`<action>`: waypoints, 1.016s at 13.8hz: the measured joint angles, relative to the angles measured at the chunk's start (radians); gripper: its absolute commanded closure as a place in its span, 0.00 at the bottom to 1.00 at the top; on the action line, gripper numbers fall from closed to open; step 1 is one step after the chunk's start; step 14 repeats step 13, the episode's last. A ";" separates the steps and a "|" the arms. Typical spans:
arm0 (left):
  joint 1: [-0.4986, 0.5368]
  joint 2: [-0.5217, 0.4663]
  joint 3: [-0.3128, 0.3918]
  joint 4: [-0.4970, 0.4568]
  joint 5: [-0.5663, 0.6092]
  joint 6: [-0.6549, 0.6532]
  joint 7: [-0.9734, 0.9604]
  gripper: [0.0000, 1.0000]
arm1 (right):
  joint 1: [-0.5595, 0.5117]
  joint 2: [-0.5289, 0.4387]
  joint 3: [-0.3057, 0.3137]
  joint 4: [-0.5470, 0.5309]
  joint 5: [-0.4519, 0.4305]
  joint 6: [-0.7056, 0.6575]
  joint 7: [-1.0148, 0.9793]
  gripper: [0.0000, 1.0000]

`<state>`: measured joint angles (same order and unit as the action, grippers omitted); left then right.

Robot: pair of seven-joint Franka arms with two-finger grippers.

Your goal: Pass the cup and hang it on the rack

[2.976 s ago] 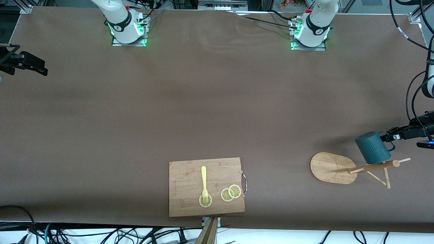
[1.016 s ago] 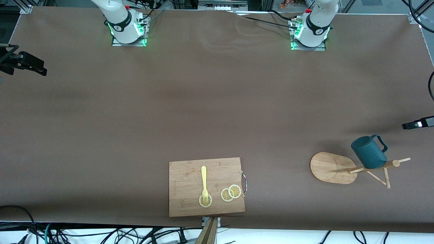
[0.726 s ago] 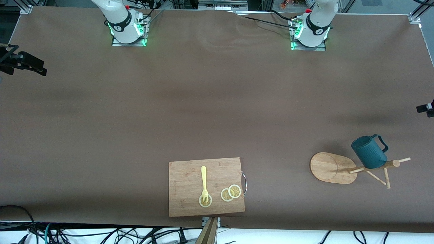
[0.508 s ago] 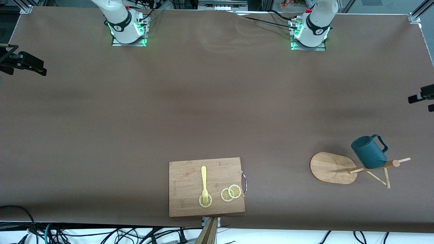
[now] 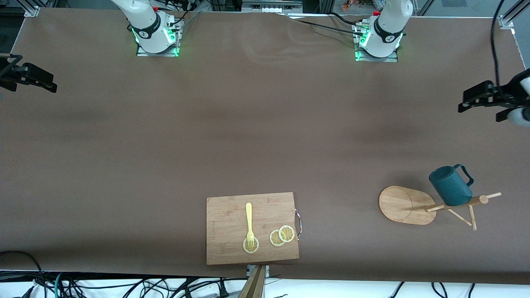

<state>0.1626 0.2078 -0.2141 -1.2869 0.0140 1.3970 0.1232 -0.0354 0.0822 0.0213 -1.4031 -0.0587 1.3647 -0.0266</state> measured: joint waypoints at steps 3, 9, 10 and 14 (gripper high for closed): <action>-0.004 0.001 -0.020 -0.074 0.030 0.072 -0.037 0.00 | 0.000 0.000 0.000 0.000 0.000 0.000 0.000 0.00; 0.056 -0.009 -0.013 -0.156 0.032 0.151 -0.038 0.00 | 0.000 0.000 0.000 0.000 0.000 0.000 0.000 0.00; 0.058 -0.014 -0.012 -0.156 0.032 0.150 -0.044 0.00 | 0.000 0.000 0.000 0.000 0.000 0.000 0.000 0.00; 0.078 -0.025 -0.012 -0.157 0.028 0.139 -0.052 0.00 | 0.000 0.000 0.000 0.000 0.000 0.000 0.000 0.00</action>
